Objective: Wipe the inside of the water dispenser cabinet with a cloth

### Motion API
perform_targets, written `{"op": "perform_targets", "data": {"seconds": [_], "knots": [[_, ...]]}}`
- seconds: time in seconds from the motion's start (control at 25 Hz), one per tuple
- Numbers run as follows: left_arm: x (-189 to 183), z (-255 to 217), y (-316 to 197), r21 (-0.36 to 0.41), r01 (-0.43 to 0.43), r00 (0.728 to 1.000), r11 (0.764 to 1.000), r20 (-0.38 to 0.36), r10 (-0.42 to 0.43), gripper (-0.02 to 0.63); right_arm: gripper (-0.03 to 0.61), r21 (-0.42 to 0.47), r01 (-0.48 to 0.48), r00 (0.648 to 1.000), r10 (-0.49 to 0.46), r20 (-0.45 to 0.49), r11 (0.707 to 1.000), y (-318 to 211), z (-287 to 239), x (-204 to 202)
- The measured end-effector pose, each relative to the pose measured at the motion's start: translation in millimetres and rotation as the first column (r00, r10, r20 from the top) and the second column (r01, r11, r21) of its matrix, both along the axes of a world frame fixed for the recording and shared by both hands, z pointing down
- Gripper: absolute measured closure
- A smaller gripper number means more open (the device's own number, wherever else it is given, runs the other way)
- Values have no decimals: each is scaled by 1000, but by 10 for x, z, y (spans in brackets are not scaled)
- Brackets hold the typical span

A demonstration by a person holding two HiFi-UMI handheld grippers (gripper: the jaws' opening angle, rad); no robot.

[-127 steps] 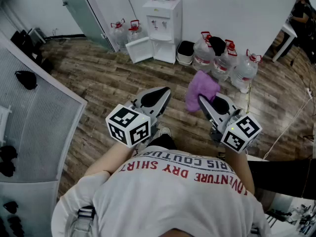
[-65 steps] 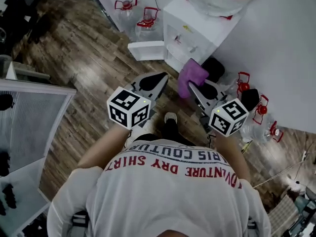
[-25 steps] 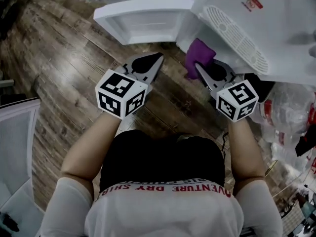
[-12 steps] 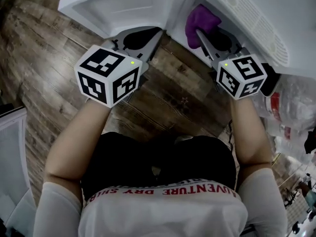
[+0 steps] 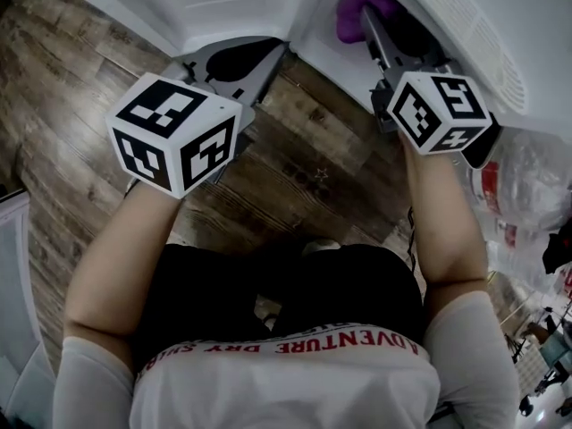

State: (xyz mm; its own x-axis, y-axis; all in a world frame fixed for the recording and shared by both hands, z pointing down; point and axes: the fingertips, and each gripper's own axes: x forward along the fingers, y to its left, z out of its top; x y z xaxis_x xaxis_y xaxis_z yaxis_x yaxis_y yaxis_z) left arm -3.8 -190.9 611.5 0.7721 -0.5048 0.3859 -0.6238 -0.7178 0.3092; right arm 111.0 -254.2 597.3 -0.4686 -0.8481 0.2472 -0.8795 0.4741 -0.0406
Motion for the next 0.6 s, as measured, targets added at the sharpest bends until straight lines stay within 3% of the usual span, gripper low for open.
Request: {"op": "perform_targets", "data": {"seconds": [0.6], "knots": [[-90, 107, 21, -20, 25, 1000, 999, -14, -25, 586, 515, 65, -41, 998, 43, -41, 997, -183, 22, -42]]}}
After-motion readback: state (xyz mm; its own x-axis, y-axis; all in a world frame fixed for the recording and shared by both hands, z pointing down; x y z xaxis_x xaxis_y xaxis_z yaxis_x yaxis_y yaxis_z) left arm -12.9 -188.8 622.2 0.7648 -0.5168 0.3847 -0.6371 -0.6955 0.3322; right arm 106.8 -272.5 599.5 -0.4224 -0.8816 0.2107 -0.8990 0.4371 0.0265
